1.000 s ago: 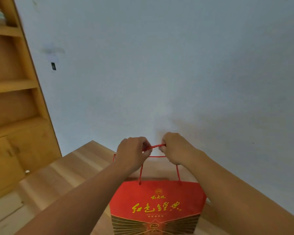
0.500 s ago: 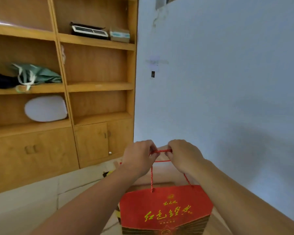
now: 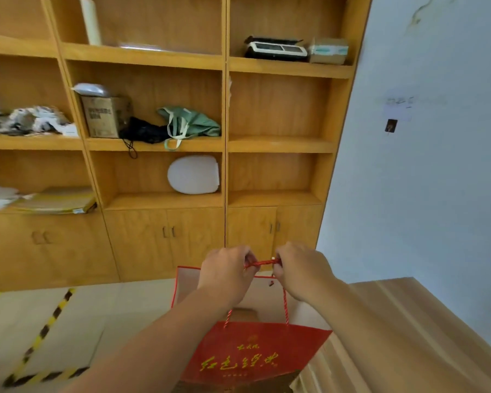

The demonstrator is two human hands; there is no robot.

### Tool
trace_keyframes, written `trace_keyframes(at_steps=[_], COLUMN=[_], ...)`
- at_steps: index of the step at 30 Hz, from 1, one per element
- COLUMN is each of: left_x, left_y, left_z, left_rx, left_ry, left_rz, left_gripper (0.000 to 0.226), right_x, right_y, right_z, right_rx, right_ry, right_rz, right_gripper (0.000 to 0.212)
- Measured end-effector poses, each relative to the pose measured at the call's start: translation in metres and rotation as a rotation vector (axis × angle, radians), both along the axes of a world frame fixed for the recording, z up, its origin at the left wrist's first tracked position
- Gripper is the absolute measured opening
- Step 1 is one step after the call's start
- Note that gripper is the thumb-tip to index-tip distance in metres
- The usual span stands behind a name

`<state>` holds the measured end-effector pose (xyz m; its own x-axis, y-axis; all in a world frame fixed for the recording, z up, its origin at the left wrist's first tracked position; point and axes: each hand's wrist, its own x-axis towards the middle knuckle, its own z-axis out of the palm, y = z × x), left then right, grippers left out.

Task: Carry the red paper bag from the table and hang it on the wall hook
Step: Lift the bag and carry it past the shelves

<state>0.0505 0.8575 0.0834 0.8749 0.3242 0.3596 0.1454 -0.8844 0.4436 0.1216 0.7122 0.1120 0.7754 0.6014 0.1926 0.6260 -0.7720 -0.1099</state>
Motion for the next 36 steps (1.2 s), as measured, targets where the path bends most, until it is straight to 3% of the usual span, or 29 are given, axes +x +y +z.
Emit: trace_keyframes(at_steps=[11,17,36], left_x=[0.106,0.189,0.485], left_y=[0.143,0.199,0.365], left_z=[-0.024,-0.022,-0.017], left_rx=[-0.074,-0.103,-0.104], left_ry=[0.016,0.066,0.041], left_rz=[0.156,0.19,0.047], left_gripper=[0.007,0.01,0.007], right_x=[0.132,0.214,0.49], right_y=[0.148,0.199,0.363], right_z=[-0.037,-0.027,-0.019], right_rx=[0.131,0.071,0.077], right_ry=[0.095,0.106,0.087], right_rz=[0.229,0.298,0.111], right_gripper=[0.02,0.021,0.025])
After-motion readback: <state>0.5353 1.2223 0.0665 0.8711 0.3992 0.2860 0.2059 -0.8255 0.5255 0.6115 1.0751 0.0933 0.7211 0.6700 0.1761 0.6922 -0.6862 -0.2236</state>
